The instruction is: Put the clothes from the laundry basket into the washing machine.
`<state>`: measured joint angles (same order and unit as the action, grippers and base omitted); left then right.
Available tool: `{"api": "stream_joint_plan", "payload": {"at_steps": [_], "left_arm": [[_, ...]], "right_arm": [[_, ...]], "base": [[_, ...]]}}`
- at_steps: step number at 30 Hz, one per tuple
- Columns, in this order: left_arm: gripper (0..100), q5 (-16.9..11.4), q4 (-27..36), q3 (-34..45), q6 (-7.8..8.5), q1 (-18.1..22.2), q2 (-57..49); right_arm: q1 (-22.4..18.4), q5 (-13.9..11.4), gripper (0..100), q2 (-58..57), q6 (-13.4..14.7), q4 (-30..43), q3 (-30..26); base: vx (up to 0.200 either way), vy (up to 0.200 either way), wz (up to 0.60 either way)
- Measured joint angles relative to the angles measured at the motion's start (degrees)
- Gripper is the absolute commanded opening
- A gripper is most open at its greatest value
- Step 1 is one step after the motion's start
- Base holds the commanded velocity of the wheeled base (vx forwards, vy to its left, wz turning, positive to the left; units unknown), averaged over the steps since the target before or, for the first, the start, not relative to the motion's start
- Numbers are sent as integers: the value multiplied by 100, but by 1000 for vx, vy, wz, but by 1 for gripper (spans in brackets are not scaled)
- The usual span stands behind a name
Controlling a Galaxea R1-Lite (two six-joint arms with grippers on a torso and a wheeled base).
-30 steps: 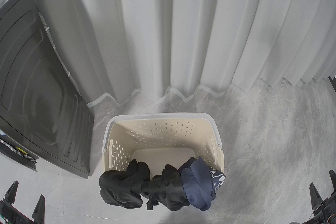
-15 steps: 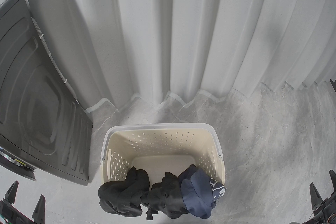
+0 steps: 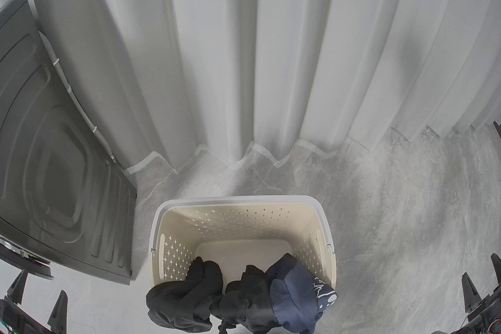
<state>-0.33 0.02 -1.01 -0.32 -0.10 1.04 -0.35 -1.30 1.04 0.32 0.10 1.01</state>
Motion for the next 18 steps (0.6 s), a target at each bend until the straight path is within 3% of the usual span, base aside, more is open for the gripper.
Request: {"api": "stream_joint_plan", "payload": {"at_steps": [2,8,18], "left_arm": [[100,0,0,0,0,0,0],[100,0,-2,0,-11,0,0],[100,-2,-2,0,-4,0,0]], "right_arm": [[-2,0,100,0,1,0,0],[-2,0,100,0,1,0,0],[-9,2,100,0,1,0,0]], "base": [[0,0,0],[200,0,0],[20,0,0]]}}
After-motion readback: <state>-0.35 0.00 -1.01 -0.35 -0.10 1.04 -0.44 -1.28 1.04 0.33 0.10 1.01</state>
